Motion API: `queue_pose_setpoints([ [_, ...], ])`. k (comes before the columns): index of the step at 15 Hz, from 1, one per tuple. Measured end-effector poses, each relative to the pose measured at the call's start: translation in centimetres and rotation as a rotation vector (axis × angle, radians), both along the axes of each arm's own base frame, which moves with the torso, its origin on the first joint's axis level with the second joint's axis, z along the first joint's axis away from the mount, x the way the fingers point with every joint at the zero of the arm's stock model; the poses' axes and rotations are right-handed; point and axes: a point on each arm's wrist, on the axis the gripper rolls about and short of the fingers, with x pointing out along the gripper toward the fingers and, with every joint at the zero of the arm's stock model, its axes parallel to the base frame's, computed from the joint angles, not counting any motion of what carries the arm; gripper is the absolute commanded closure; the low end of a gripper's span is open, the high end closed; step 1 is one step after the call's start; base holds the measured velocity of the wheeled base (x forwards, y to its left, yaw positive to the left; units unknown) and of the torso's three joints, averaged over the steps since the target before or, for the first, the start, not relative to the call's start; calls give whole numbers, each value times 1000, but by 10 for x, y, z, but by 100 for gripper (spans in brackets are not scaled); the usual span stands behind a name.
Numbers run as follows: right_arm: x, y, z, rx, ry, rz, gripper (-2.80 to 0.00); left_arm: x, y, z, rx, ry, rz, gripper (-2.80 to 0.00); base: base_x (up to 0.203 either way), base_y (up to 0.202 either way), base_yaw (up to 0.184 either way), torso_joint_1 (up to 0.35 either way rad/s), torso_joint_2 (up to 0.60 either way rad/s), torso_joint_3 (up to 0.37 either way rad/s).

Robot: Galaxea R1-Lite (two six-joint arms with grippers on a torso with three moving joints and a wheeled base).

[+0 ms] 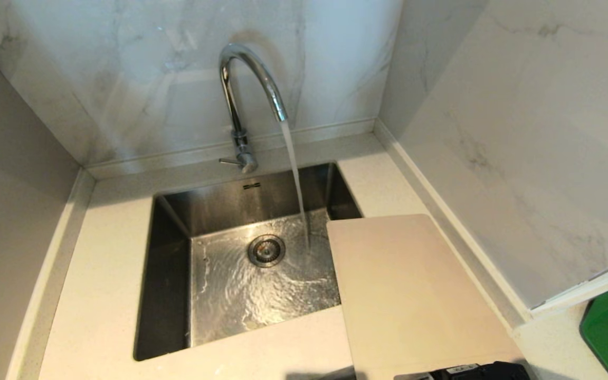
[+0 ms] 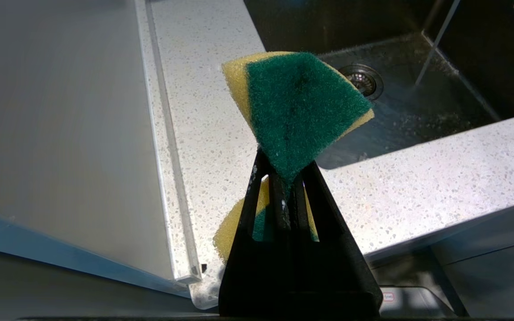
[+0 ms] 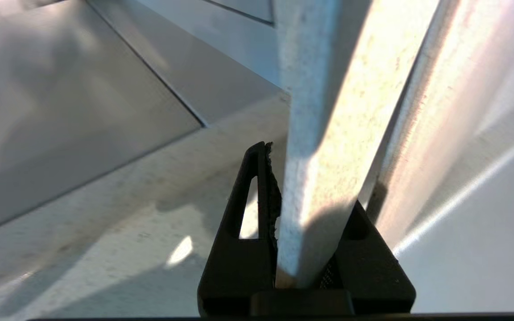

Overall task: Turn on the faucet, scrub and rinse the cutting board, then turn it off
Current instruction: Pick up the cutting board

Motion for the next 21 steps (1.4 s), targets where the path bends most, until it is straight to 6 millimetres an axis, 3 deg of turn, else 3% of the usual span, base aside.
queue_pose_setpoints([
  [13,-7,-11,25,121,-112,-48,0,0,0,0,0,0,-1,0,0,0,0,0,0,0],
  [21,-1,-14,45,-53,-230,52,0,0,0,0,0,0,-1,0,0,0,0,0,0,0],
])
